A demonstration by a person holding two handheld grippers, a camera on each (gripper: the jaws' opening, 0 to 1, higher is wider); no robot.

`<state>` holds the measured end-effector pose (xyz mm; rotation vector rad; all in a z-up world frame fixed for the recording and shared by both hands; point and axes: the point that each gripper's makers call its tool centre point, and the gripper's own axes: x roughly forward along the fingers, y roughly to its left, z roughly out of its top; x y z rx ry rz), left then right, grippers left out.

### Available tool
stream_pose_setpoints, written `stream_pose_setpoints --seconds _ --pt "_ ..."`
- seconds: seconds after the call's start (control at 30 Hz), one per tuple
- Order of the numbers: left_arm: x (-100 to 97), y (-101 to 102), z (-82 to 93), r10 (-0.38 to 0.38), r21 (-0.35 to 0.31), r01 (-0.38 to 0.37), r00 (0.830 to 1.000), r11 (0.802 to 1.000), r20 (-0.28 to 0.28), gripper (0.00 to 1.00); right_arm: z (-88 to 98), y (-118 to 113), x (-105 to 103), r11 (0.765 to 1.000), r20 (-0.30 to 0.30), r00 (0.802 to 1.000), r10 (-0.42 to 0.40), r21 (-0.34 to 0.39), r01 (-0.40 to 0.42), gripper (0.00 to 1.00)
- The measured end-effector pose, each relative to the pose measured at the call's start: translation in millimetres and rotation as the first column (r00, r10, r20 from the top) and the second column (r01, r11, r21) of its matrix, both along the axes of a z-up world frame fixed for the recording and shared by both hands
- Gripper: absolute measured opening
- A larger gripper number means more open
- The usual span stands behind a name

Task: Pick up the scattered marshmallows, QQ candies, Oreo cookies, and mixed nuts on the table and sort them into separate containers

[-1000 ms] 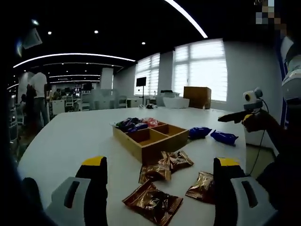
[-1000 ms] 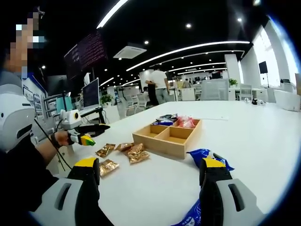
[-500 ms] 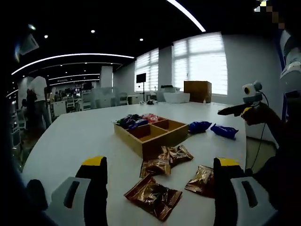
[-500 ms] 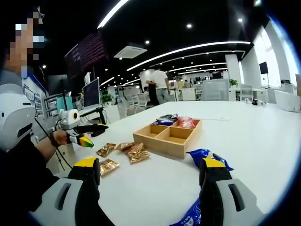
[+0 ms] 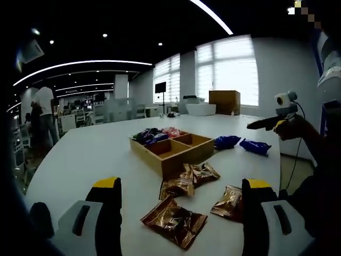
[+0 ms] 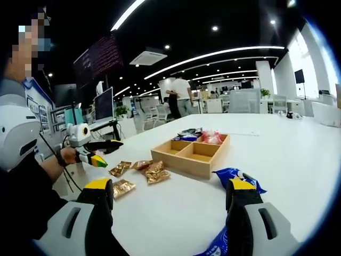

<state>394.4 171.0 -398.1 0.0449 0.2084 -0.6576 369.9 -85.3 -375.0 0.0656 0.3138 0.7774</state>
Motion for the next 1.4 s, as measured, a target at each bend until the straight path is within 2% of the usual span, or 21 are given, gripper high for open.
stream_pose_setpoints --seconds 0.33,0.6,0.77,1.13,1.27,1.33,1.4 --pt "-1.6 -3.0 2.6 0.004 0.010 -0.004 1.000 1.000 0.023 0.97 -1.8 10.5 -4.7 1.000 -0.003 1.000 0.023 0.005 -0.023 0.83" --pt "-3.2 -7.9 -2.1 -0.009 0.019 0.009 1.000 1.000 0.010 0.97 -7.7 13.4 -5.8 1.000 -0.016 0.999 0.028 0.010 -0.028 0.82" --pt "-2.8 -9.8 -0.6 -0.015 0.017 0.014 1.000 1.000 0.014 0.97 -12.7 18.2 -2.3 0.999 -0.009 1.000 0.029 -0.027 -0.030 0.82" --pt "6.0 -12.6 -0.5 -0.003 0.014 0.002 1.000 1.000 0.026 0.89 -12.8 15.7 -1.4 0.999 -0.012 0.999 0.032 -0.026 -0.032 0.82" --pt "14.0 -18.0 -6.1 -0.007 0.015 0.007 1.000 1.000 0.024 0.85 -13.4 14.7 -1.5 0.999 -0.015 0.999 0.031 -0.024 -0.031 0.82" --pt "17.8 -22.1 -15.5 -0.018 0.020 0.018 1.000 1.000 -0.010 0.83 -13.6 14.2 -1.7 0.999 -0.016 0.999 0.031 -0.026 -0.031 0.82" --pt "20.2 -25.5 -19.1 -0.022 0.026 0.022 1.000 0.999 -0.010 0.83 -13.0 14.1 -2.0 0.999 -0.015 0.999 0.032 -0.026 -0.032 0.82"
